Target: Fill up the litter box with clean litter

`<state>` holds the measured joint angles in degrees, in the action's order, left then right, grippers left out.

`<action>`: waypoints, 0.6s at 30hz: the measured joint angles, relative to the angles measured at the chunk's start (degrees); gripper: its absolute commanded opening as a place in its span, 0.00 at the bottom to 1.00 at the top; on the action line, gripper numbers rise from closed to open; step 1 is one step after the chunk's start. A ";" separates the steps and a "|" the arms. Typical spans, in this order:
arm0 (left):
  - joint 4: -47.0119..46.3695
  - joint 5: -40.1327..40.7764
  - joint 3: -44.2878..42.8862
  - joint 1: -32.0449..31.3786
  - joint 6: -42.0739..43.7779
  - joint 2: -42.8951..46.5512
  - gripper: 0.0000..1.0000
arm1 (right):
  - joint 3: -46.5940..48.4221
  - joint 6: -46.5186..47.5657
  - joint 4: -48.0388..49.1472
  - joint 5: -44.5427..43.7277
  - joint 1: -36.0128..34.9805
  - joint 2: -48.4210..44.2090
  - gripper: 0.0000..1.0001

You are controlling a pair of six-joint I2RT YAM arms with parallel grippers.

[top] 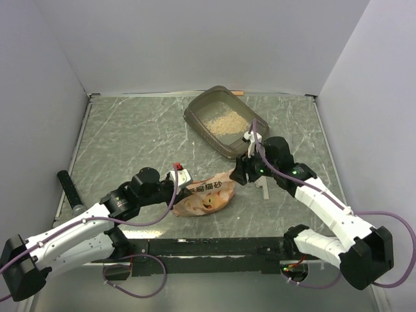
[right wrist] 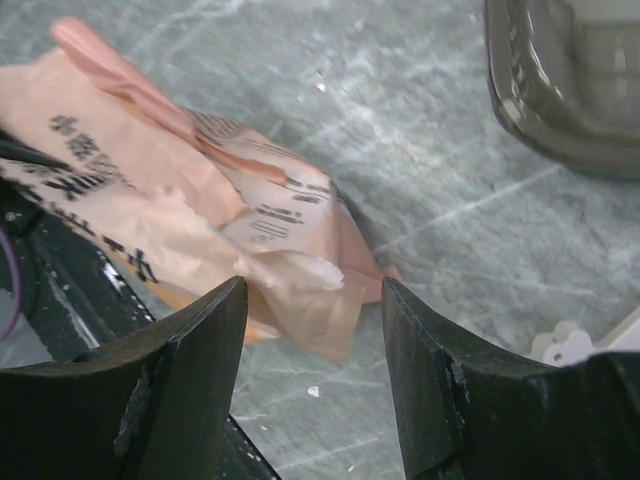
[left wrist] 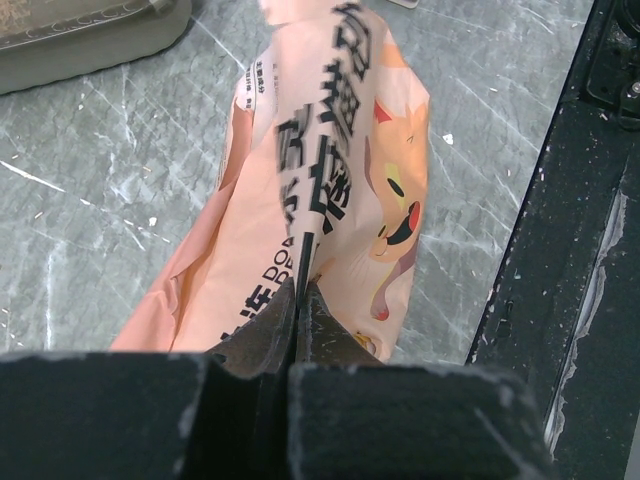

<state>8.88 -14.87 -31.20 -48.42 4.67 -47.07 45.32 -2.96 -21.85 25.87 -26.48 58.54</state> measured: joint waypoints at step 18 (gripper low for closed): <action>0.11 0.46 0.02 -0.20 -0.04 0.00 0.01 | 4.81 -0.74 -7.78 -11.82 -2.08 -2.36 0.61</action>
<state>8.99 -14.41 -31.18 -48.62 4.62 -47.07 50.13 -3.70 -29.63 14.04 -28.56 56.18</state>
